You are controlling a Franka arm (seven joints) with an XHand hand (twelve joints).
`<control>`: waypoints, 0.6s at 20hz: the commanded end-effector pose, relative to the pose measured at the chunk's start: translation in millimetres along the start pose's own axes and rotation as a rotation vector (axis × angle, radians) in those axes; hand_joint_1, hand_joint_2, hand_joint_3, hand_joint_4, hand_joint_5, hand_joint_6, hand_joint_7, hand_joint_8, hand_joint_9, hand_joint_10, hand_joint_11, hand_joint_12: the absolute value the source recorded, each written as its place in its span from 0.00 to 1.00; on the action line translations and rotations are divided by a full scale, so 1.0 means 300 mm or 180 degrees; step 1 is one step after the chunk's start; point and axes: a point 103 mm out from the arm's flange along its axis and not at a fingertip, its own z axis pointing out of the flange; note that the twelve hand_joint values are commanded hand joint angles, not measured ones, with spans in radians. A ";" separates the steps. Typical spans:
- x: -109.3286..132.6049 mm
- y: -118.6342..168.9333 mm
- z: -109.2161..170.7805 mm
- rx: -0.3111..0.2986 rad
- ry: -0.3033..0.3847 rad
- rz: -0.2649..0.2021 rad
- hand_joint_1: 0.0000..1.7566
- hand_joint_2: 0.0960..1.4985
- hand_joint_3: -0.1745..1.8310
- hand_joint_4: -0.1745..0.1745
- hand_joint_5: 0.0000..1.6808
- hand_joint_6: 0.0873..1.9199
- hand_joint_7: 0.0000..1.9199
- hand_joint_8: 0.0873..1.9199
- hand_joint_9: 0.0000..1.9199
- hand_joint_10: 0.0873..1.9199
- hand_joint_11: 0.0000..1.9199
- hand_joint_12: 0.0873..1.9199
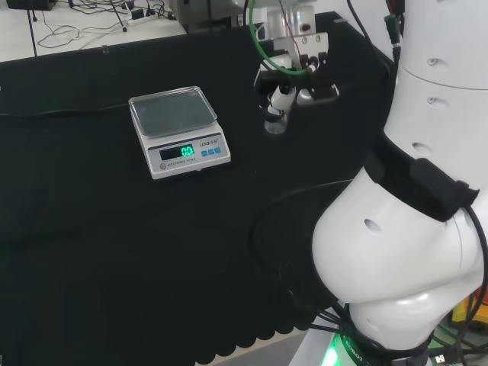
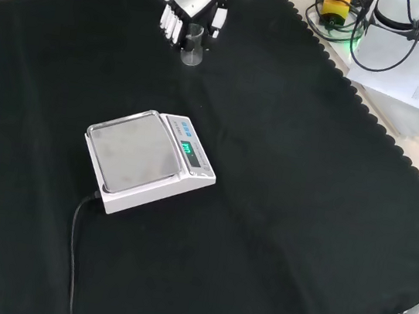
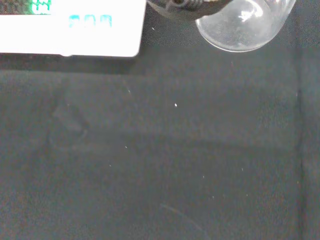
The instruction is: Put the beaker on the electronic balance.
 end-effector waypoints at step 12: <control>0.147 0.114 -0.127 -0.0059 -0.0421 -0.0309 0.84 0.82 0.09 0.00 0.39 0.75 0.28 0.67 0.41 0.71 0.30 0.90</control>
